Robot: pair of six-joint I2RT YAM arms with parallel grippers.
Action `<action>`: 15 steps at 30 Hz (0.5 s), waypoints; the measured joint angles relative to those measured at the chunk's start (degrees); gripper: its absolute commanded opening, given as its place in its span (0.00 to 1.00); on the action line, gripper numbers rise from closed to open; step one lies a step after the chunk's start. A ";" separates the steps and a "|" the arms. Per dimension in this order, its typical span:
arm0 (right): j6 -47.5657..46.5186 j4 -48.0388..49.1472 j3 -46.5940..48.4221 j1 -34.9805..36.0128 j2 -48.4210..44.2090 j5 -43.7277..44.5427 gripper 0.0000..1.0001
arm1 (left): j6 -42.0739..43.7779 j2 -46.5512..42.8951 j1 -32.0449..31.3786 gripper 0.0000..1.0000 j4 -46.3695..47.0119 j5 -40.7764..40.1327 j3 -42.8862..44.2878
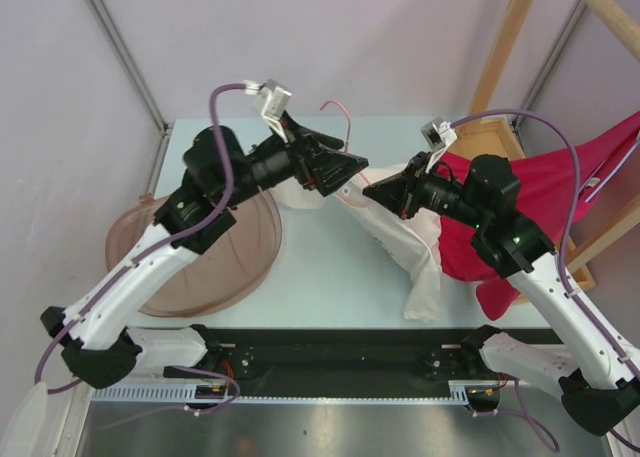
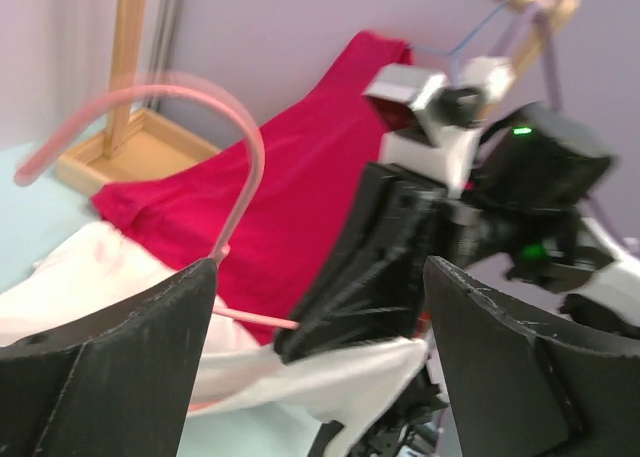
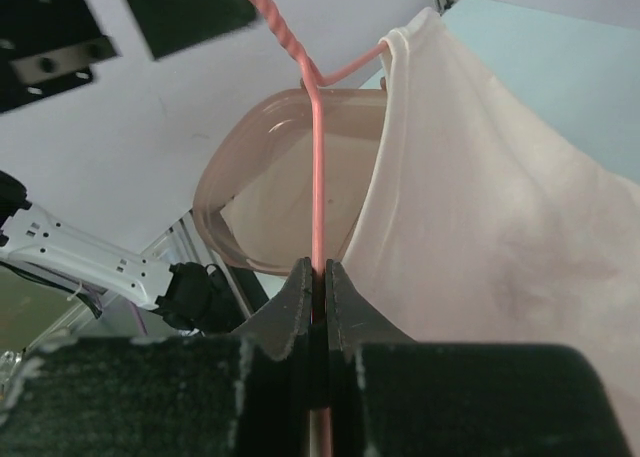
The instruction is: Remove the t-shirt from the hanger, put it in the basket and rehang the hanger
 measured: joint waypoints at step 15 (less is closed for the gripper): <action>-0.50 -1.55 -0.39 4.61 -2.05 5.79 0.00 | 2.84 3.13 0.04 0.69 -0.81 -5.44 0.66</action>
